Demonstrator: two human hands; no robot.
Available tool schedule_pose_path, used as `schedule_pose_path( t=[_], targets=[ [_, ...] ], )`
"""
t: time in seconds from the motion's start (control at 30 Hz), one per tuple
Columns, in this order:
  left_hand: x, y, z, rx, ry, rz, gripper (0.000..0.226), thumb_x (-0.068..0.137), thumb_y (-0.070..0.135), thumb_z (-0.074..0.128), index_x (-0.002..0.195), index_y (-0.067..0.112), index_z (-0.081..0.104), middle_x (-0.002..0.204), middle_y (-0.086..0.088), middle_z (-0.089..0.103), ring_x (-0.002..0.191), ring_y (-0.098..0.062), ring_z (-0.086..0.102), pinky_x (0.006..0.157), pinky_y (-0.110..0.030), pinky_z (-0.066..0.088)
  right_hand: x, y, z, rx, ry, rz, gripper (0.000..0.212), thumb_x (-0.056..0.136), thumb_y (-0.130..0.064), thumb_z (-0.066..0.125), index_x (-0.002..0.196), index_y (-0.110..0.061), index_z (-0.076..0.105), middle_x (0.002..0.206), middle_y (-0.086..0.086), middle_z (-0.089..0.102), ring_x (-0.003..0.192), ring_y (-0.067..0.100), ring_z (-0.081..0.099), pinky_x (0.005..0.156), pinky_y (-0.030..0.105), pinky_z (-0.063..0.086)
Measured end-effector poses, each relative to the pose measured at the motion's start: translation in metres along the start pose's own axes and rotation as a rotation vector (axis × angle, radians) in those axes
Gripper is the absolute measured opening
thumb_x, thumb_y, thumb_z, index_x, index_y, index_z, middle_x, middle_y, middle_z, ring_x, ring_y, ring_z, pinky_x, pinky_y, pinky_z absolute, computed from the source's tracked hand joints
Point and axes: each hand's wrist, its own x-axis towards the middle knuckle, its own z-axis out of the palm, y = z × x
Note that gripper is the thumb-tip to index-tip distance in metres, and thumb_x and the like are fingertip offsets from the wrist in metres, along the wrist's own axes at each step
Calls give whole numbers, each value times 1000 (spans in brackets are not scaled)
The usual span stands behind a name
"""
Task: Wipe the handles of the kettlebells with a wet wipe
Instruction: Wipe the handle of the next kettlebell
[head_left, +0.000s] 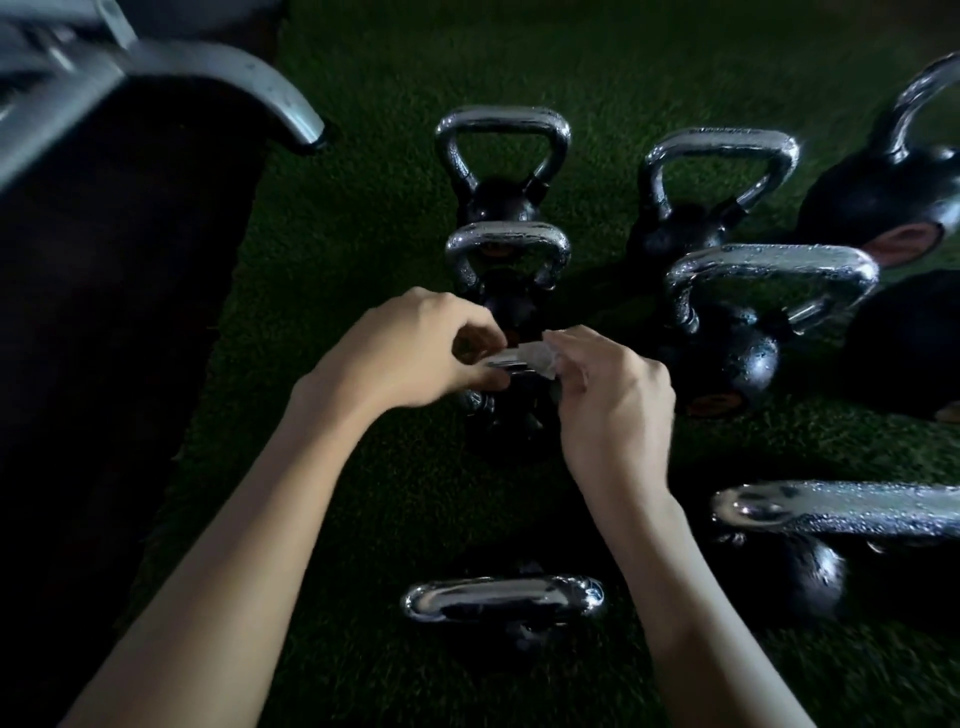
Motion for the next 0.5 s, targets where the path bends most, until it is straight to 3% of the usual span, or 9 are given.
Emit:
schedule_pose_path(
  t=[0.13,0.3,0.5],
  targets=[
    [-5,0,-1,133,68,-22,34,76,67,75,104,49,71,91,16,67,80,-4,63,58,-21,42,6,-6,9,25,-69,-13,32,92,-6,61,108,-28,79,101,-15,77,87,18,74,72,44,58],
    [-20,-3,1,256,56,-67,37,79,71,66,111,53,65,83,13,46,66,-6,52,52,-24,33,-1,13,1,41,-48,117,24,102,-19,60,115,-31,77,106,-18,77,91,12,74,70,38,61],
    [-32,-15,3,285,89,-85,42,79,75,57,114,54,65,75,16,43,63,2,44,51,-23,31,-9,-14,8,-29,0,-55,28,95,-8,65,105,-30,79,108,-26,73,73,9,72,52,26,53]
  ],
)
